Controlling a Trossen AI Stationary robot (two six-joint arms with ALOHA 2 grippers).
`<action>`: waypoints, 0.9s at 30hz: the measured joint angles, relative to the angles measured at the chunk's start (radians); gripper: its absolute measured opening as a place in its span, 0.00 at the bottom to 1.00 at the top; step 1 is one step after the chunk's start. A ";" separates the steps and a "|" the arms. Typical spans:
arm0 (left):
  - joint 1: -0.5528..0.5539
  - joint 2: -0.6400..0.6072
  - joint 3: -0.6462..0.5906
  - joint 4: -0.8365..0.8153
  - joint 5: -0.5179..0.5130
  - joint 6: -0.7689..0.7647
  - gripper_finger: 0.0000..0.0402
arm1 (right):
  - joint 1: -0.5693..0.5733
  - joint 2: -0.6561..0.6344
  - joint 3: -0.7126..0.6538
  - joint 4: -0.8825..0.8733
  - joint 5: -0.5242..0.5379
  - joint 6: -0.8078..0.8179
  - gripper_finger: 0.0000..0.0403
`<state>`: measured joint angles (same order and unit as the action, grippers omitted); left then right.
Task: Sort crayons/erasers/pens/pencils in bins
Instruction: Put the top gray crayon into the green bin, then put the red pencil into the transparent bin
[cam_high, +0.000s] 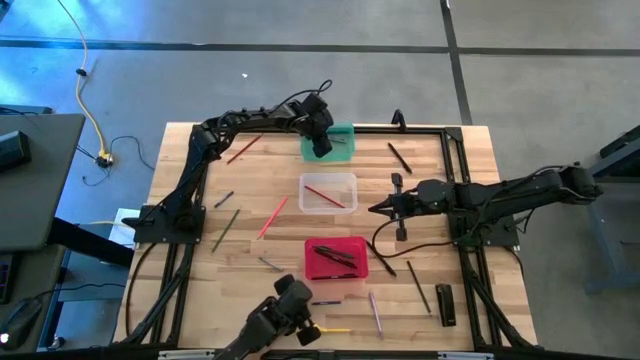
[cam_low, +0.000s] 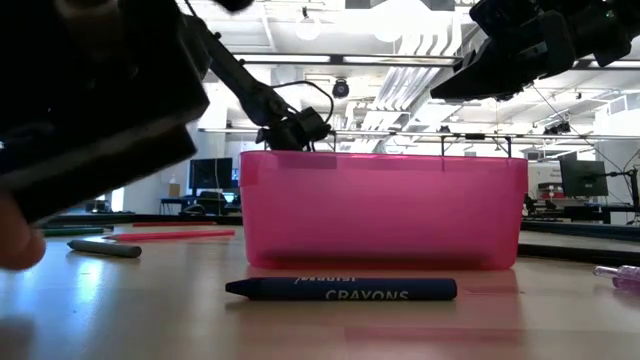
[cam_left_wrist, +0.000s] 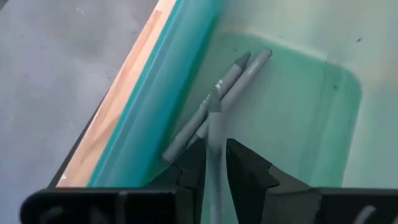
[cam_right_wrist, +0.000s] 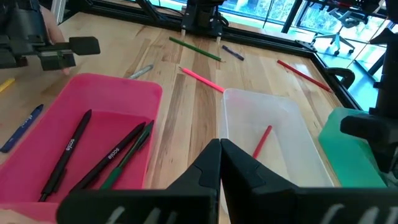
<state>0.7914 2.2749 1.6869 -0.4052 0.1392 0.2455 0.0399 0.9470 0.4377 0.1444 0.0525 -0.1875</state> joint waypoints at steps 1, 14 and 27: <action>0.000 0.000 0.006 -0.007 -0.002 0.001 0.14 | 0.000 0.000 0.000 0.000 0.000 0.000 0.00; -0.008 -0.170 0.014 -0.141 -0.021 0.033 0.10 | 0.000 0.000 0.000 -0.006 0.000 0.000 0.00; -0.010 -0.574 -0.411 -0.115 -0.110 0.017 0.00 | 0.000 0.000 0.000 -0.021 0.000 0.023 0.00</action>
<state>0.7816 1.7009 1.2761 -0.5198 0.0289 0.2630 0.0402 0.9470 0.4377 0.1237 0.0525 -0.1643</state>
